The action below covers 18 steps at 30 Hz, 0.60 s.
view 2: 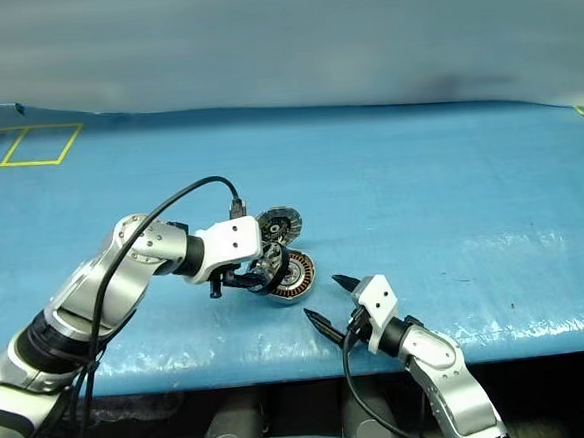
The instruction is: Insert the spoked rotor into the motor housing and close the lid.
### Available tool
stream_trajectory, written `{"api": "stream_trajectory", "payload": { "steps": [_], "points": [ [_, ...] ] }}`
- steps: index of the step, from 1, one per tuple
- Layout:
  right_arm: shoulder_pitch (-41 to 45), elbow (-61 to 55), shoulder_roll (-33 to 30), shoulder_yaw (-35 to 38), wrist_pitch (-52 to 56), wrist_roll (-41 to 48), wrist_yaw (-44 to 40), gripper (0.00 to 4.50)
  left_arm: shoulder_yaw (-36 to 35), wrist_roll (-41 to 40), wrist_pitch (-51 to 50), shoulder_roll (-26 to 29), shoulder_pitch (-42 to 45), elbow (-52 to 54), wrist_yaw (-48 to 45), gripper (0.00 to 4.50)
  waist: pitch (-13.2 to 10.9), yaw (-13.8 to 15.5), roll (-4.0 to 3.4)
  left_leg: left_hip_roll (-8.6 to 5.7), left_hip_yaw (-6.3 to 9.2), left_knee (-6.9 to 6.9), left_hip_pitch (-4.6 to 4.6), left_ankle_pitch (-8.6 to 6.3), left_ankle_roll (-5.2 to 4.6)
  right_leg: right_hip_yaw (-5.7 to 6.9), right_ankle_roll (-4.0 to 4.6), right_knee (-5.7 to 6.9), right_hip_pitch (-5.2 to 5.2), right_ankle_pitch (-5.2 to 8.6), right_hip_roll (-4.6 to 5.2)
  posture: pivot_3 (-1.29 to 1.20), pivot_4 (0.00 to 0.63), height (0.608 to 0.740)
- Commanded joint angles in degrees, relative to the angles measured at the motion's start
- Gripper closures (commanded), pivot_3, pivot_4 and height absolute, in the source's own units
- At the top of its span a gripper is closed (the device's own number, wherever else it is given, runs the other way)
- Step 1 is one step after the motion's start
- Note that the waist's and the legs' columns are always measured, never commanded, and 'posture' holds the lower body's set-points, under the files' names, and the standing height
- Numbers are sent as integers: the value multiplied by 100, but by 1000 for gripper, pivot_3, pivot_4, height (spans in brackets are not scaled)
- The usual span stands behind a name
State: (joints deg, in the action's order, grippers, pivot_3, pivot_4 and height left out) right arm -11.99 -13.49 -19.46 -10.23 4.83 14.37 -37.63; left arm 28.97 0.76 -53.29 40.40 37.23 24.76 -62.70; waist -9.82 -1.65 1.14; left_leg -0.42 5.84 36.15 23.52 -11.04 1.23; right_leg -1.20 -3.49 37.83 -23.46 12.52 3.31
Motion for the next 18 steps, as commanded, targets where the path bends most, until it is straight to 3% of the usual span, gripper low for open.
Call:
{"api": "stream_trajectory", "payload": {
  "steps": [1,18],
  "points": [
    [53,26,6,51,-184,17,-49,0,124,9,105,-158,222,-103,147,2815,0,-1,0,0,0,0,0,0,0,0,0,0,0,0,0,0,150,740],
    [-7,143,115,40,-333,16,-8,0,1133,367,364,-385,1115,-934,-66,2815,-1,-6,-2,-1,0,0,1,0,0,-1,0,0,-2,0,0,0,150,740]
  ]
}}
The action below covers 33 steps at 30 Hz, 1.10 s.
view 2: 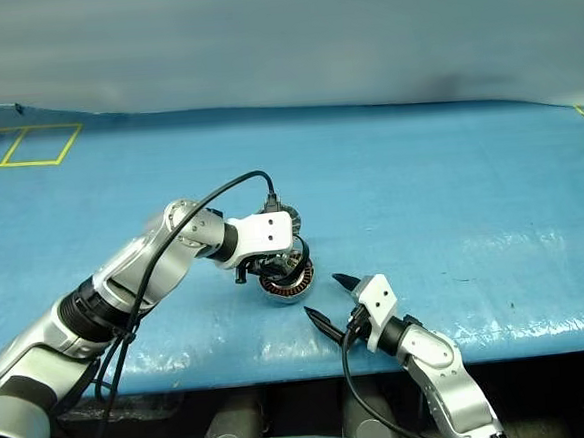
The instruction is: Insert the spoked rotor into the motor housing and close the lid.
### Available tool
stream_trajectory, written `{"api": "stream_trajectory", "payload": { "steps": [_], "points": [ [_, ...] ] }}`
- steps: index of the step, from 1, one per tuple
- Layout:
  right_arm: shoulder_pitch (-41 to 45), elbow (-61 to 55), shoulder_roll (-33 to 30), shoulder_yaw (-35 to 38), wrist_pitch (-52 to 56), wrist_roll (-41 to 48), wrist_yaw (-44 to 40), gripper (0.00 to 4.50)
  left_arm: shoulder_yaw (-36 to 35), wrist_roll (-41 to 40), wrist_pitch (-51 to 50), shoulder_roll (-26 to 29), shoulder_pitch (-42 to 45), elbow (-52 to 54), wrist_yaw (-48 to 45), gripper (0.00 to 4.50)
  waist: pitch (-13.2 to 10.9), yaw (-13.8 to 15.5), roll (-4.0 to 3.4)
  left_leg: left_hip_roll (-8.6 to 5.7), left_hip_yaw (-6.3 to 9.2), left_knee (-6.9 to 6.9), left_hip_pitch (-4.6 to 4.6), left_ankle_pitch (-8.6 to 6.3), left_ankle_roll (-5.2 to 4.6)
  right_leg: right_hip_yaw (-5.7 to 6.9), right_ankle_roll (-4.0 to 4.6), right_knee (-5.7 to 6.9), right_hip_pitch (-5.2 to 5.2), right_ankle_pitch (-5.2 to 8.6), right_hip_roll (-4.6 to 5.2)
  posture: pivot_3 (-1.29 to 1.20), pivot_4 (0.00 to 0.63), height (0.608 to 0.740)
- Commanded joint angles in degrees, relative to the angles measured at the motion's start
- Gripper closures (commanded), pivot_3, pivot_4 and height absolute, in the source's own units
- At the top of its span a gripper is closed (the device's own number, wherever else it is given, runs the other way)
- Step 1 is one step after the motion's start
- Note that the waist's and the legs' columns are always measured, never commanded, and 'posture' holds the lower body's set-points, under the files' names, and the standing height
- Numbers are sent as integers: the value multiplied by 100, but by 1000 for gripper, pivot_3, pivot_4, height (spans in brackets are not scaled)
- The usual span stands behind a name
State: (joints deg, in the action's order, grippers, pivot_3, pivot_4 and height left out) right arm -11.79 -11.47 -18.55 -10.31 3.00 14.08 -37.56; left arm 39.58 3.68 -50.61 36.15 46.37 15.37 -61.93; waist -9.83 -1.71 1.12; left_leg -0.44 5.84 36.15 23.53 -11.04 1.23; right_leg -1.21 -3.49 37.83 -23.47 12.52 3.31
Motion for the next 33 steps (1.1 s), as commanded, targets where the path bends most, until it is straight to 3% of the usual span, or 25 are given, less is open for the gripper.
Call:
{"api": "stream_trajectory", "payload": {
  "steps": [1,33],
  "points": [
    [-37,-54,26,41,-152,29,-7,0,101,88,112,50,217,4,-178,2815,0,2,0,0,0,0,0,0,0,0,0,-1,0,0,0,0,150,740],
    [81,123,33,-108,-47,-216,8,0,326,297,-588,229,408,440,-199,2815,-2,-12,-3,0,0,-2,2,0,0,0,0,-1,-3,0,0,0,150,740]
  ]
}}
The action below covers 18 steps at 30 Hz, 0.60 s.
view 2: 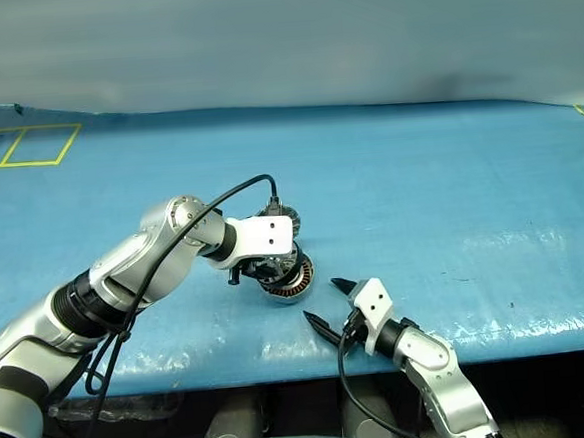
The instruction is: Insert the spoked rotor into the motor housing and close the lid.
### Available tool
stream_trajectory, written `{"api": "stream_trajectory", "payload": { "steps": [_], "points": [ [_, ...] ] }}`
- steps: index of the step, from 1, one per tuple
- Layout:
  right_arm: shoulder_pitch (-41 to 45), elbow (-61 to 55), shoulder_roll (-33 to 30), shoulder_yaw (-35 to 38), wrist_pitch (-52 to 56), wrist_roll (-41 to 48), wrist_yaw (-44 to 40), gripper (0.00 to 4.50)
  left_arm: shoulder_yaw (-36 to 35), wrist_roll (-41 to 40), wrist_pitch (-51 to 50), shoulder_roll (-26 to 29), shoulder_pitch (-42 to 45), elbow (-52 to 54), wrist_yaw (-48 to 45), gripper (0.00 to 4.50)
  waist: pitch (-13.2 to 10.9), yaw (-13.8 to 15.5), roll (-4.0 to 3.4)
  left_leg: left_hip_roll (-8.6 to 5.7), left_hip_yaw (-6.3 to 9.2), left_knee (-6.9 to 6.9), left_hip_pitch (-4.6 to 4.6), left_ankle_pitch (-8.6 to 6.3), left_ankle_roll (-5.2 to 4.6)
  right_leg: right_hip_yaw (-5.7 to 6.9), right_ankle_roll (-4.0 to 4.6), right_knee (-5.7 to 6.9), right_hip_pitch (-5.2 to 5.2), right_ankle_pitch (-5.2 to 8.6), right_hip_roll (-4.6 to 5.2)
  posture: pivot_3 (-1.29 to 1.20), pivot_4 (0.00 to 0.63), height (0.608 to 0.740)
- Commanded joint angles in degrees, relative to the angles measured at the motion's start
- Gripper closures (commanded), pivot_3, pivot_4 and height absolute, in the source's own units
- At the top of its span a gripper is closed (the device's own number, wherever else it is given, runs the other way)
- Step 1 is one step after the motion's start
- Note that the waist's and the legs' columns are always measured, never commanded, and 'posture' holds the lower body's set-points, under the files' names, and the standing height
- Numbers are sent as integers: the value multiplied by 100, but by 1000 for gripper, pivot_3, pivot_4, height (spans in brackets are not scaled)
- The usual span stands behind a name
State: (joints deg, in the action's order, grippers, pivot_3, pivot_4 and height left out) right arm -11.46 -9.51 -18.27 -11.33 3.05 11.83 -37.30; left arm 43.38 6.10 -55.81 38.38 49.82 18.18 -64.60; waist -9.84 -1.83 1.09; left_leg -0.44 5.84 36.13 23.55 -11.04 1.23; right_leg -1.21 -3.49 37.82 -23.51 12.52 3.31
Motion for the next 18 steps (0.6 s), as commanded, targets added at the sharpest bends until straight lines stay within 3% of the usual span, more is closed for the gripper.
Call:
{"api": "stream_trajectory", "payload": {
  "steps": [1,18],
  "points": [
    [49,-75,-2,-2,-49,11,-18,0,-31,39,-81,18,63,184,44,2815,0,-3,0,0,0,0,0,0,0,0,0,0,0,0,0,0,150,740],
    [20,-81,-41,10,-22,-38,31,0,305,48,188,115,49,241,-273,2815,0,-21,0,0,0,-3,-1,0,0,0,0,-1,0,0,0,0,150,740]
  ]
}}
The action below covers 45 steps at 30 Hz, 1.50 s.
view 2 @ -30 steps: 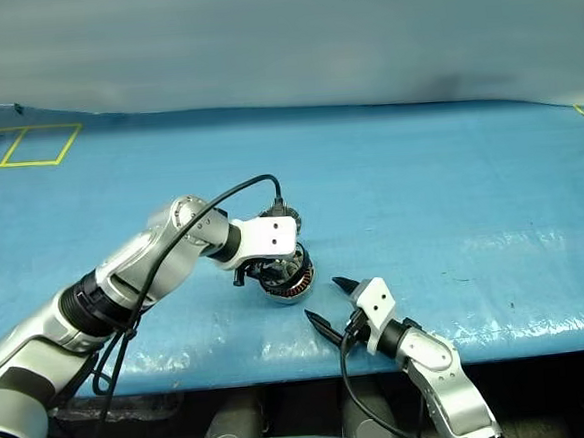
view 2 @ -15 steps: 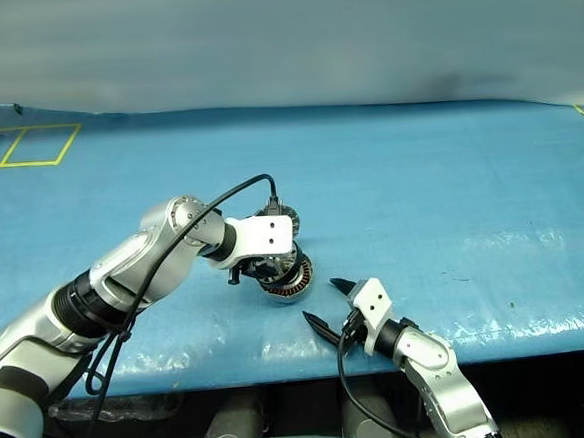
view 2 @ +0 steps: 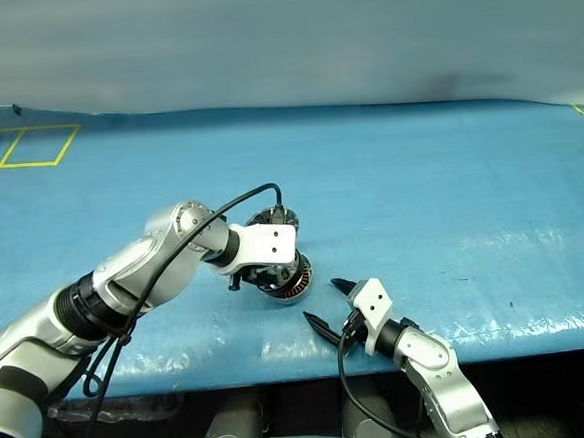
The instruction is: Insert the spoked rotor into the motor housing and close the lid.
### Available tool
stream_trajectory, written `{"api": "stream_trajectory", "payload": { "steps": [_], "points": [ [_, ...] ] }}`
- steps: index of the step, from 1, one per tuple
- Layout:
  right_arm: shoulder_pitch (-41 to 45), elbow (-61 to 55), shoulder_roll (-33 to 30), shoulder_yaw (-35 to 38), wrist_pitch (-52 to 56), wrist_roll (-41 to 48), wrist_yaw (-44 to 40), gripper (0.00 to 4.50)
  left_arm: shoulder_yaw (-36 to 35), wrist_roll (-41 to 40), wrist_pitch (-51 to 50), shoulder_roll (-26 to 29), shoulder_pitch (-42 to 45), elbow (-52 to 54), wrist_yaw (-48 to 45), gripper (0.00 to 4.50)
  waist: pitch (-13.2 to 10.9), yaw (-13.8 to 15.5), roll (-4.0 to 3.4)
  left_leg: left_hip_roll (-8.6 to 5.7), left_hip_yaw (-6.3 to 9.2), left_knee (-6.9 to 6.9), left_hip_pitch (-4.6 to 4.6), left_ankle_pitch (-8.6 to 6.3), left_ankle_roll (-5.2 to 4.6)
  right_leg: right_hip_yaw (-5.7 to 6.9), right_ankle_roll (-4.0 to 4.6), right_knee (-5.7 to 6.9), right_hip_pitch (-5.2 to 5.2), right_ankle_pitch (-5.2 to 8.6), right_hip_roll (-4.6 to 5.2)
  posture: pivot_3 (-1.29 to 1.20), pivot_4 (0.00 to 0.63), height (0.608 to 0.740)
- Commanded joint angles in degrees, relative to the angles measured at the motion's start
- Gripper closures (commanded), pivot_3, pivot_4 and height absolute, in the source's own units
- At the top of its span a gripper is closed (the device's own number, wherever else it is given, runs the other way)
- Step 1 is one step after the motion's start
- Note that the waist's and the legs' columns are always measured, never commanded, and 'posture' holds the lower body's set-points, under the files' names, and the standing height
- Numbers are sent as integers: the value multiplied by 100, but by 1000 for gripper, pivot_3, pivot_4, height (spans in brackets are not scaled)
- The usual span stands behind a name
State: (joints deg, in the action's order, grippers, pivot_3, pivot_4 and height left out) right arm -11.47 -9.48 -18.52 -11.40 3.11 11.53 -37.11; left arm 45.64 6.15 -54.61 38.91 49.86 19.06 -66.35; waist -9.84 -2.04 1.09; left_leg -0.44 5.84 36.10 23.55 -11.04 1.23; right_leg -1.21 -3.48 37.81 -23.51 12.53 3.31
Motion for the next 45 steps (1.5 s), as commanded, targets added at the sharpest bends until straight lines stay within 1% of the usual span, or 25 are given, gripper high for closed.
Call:
{"api": "stream_trajectory", "payload": {
  "steps": [1,8,16,28,36,45],
  "points": [
    [21,-84,-16,18,-27,-10,15,0,87,55,85,63,42,131,-94,2815,0,0,0,0,0,0,0,0,0,0,0,0,0,0,0,0,150,740],
    [31,-79,-27,19,-23,-37,14,0,170,140,151,38,55,-34,-106,2815,0,1,0,0,0,0,0,0,0,0,0,0,1,0,0,0,150,740],
    [30,-81,-21,26,-23,-76,15,0,308,309,318,-146,136,-400,-104,2815,1,-1,-1,0,0,0,0,0,0,0,0,0,0,0,0,0,150,740],
    [0,-95,-1,26,-33,-94,51,0,572,631,832,-249,338,-765,-570,2815,4,14,-7,-1,0,1,-3,0,0,0,0,0,4,0,0,0,150,740],
    [-2,-92,-3,15,-27,-91,75,0,474,826,1079,-274,370,-851,-792,2815,4,1,-7,0,0,0,-3,0,0,0,0,1,3,0,0,0,150,740],
    [-3,-79,-25,19,-11,-112,69,0,317,865,1248,-285,395,-818,-858,2815,4,-1,-7,-1,0,0,0,0,0,0,0,0,1,0,0,0,150,740]
  ]
}}
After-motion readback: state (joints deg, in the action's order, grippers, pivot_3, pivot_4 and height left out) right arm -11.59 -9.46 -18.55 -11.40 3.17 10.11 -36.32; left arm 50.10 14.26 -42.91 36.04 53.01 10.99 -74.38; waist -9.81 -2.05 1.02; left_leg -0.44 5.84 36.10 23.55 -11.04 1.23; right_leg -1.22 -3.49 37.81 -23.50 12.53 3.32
